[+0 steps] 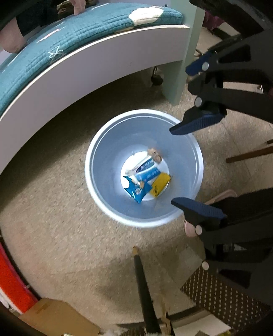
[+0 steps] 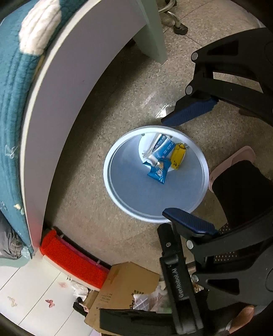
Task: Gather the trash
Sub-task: 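Carry both items over the blue bin and open both grippers to drop them, then move both tools back toward the table, then grasp the teal toothpaste tube with the left gripper and lift it, then grasp the small white bottle with the right gripper while the left holds the tube, then carry both items over the blue bin and open both grippers to drop them, then move both tools back toward the table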
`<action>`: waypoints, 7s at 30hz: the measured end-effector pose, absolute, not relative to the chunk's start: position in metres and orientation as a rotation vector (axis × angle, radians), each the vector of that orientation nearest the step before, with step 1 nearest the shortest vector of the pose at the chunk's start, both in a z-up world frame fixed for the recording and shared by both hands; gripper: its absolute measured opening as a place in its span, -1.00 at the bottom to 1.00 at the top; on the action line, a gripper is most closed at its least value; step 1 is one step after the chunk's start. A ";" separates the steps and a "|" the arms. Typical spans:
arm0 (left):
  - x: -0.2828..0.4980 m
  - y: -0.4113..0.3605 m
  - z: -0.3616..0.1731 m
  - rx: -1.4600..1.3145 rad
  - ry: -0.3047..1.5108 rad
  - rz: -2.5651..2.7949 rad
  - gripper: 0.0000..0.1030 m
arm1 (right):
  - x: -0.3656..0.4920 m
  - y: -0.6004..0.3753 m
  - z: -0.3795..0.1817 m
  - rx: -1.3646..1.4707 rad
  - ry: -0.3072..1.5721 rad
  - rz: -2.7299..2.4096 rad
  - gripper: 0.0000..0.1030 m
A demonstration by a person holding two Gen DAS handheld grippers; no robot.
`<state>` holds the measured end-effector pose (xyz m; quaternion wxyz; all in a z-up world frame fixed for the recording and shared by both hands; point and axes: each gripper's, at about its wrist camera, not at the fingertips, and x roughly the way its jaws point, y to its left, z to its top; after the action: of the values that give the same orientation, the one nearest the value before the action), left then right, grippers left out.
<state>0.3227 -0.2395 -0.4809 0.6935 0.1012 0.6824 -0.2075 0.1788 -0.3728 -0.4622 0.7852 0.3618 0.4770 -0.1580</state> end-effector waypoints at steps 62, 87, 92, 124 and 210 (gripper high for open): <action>0.273 0.199 -0.152 0.165 0.925 -0.079 0.15 | 0.250 -0.013 -0.142 0.255 0.770 0.394 0.67; 0.257 0.211 -0.076 -0.052 0.691 -0.036 -0.60 | 0.316 0.004 -0.127 0.182 0.775 0.413 0.66; 0.276 0.223 -0.078 -0.076 0.675 0.080 -0.60 | 0.348 0.033 -0.130 0.111 0.817 0.448 0.66; 0.240 0.055 -0.076 -0.039 0.697 -0.219 -0.60 | 0.260 -0.140 -0.133 0.414 0.671 0.418 -0.49; 0.204 -0.058 -0.112 0.154 0.751 -0.333 0.37 | 0.144 -0.260 -0.161 0.573 0.486 0.008 0.39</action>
<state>0.2035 -0.0579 -0.1124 0.9139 0.0746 0.3647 -0.1619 0.1440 -0.2602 -0.1615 0.9303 0.2796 0.2375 0.0040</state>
